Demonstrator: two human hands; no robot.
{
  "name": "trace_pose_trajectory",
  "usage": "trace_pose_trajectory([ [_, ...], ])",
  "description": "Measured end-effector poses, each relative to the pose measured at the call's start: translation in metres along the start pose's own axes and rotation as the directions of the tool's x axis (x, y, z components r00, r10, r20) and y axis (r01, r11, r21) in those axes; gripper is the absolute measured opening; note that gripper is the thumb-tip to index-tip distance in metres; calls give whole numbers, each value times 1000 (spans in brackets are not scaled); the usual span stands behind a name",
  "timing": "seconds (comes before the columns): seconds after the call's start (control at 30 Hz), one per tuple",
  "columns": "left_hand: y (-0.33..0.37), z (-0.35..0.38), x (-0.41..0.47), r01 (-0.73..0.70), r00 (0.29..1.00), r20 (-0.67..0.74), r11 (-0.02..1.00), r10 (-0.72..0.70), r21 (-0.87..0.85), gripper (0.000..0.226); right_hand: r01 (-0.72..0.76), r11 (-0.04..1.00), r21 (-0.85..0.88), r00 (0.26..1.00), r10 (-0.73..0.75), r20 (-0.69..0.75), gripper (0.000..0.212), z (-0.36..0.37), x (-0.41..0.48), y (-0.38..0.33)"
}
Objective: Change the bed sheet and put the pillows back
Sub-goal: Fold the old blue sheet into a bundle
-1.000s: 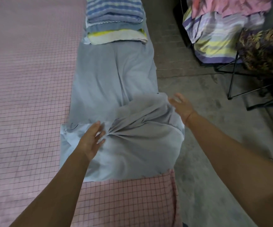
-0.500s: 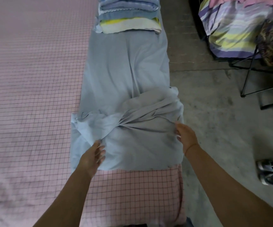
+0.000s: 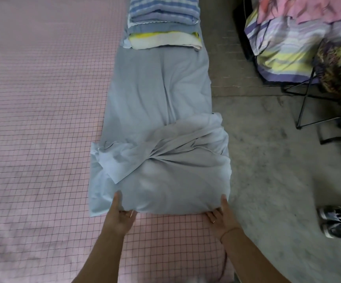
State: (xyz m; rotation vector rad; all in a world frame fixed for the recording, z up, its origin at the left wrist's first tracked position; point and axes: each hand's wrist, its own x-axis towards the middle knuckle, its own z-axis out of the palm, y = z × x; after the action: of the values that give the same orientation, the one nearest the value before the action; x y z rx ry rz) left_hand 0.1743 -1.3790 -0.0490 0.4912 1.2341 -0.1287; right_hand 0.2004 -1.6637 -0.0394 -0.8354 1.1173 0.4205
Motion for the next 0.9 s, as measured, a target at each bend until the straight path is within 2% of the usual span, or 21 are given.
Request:
trace_pose_trajectory([
  [0.1,16,21,2,-45,999,-7,996,44,-73,38,38,989,144,997,-46,55,37,18,5,-30],
  [0.2,36,37,-3,-122,986,95,986,133,-114,37,70,978,194,982,-102,161,47,33,4,-57],
  [0.27,51,46,-8,-161,971,157,977,183,-140,42,102,974,201,971,-142,194,47,44,3,-79],
  [0.33,65,58,-16,-205,961,158,968,227,-142,43,136,972,191,952,-182,246,43,56,1,-103],
  [0.47,81,87,-32,-316,932,147,942,330,-109,35,163,982,94,902,-187,389,22,74,2,-150],
  [0.57,93,108,-41,-388,907,121,913,403,-127,34,181,983,0,846,-156,509,42,88,-4,-186],
  [0.63,106,118,-40,-426,894,70,887,443,-180,43,207,975,-77,821,-130,556,44,98,-4,-210],
  [0.77,126,150,-43,-510,857,-53,828,513,-232,46,308,930,-200,778,-125,616,10,117,6,-257],
  [0.9,130,189,-64,-581,812,-96,785,575,-213,33,414,831,-371,754,-85,652,25,133,23,-302],
])
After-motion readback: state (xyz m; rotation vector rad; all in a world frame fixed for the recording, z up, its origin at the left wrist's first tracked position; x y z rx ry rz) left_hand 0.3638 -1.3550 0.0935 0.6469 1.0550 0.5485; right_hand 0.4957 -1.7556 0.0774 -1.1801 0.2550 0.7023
